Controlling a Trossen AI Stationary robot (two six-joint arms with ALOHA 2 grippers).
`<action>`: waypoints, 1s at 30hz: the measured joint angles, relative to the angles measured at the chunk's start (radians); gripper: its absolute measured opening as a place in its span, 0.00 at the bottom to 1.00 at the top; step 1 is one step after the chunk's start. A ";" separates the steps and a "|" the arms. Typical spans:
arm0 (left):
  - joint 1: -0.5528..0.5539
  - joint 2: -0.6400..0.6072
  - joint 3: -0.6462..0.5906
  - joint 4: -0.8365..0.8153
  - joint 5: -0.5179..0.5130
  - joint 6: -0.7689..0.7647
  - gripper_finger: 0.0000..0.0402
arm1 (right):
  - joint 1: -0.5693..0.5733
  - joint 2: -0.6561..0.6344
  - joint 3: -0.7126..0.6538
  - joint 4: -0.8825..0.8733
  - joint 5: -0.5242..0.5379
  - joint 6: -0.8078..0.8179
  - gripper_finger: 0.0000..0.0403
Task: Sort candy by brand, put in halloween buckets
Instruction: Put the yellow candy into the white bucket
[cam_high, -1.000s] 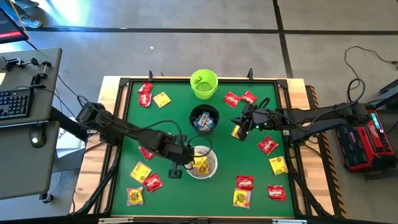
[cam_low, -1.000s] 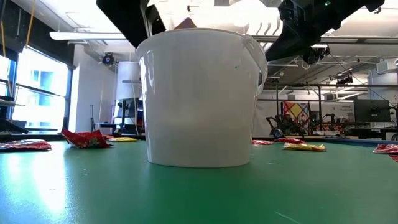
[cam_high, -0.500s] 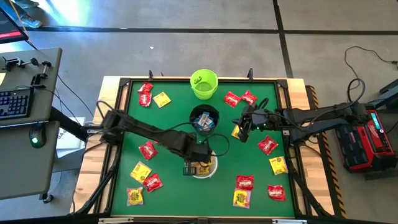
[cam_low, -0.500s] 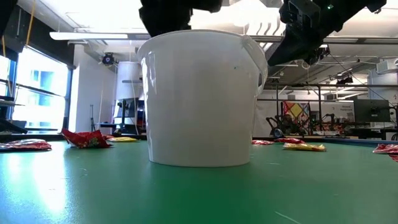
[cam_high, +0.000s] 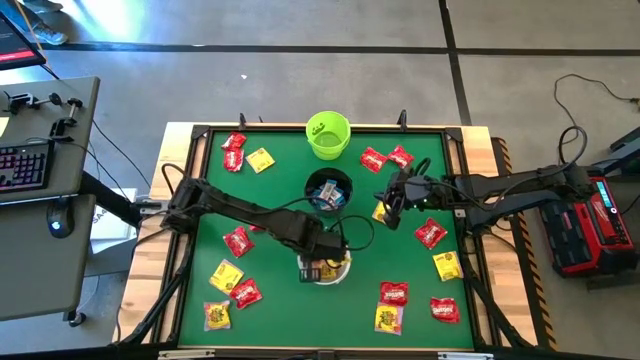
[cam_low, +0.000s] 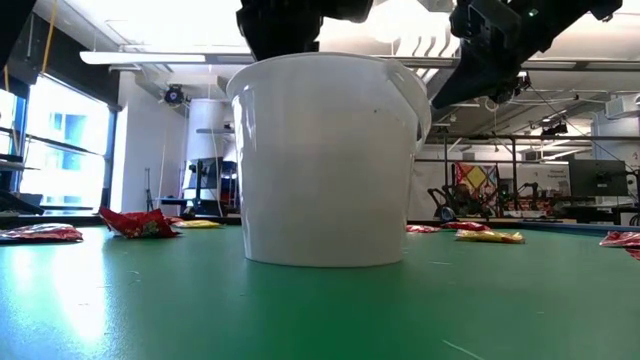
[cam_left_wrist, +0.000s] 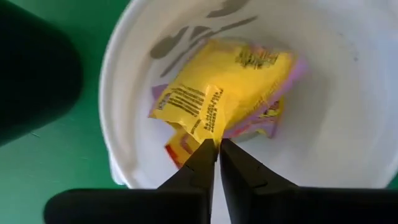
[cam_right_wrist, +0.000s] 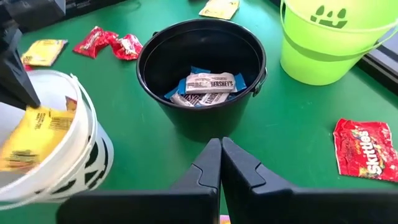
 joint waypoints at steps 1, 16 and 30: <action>-0.001 0.000 0.000 -0.001 0.010 -0.009 0.06 | 0.000 0.000 0.000 -0.002 -0.001 -0.007 0.00; -0.089 -0.091 0.000 -0.052 -0.016 -0.080 0.20 | 0.000 0.000 0.000 -0.003 -0.031 -0.027 0.00; -0.285 -0.248 -0.023 -0.226 0.031 -0.393 0.00 | 0.000 0.000 0.000 0.001 -0.038 -0.047 0.00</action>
